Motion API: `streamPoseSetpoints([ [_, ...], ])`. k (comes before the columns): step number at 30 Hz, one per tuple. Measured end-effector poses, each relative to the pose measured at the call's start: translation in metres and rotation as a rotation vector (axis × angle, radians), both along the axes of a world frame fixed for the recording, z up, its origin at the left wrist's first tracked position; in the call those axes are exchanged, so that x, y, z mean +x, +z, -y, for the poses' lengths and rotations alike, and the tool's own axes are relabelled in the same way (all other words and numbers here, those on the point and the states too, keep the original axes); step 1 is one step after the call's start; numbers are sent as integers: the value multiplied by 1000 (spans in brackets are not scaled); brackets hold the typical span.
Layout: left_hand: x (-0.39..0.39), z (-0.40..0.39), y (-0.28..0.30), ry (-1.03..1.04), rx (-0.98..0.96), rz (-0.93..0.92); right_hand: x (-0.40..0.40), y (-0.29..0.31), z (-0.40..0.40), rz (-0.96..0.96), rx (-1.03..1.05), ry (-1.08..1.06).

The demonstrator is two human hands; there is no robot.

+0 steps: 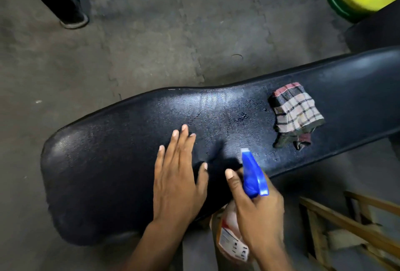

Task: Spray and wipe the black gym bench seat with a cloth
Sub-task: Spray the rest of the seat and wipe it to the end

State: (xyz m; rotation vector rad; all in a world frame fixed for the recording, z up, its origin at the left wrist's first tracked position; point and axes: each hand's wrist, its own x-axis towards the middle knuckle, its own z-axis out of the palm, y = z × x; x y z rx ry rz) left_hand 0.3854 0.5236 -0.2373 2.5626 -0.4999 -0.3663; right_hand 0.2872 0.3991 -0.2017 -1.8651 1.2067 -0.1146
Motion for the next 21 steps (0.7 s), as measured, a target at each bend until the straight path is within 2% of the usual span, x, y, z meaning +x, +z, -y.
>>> streamPoseSetpoints([
  [7, 1, -68, 8, 200, 57, 23, 7, 3, -64, 7, -68, 277],
  [15, 18, -116, 12, 404, 70, 25, 25, -1, -97, 39, -32, 382],
  [21, 15, -147, 11, 537, 37, 29, 34, -2, -120, -20, -19, 536],
])
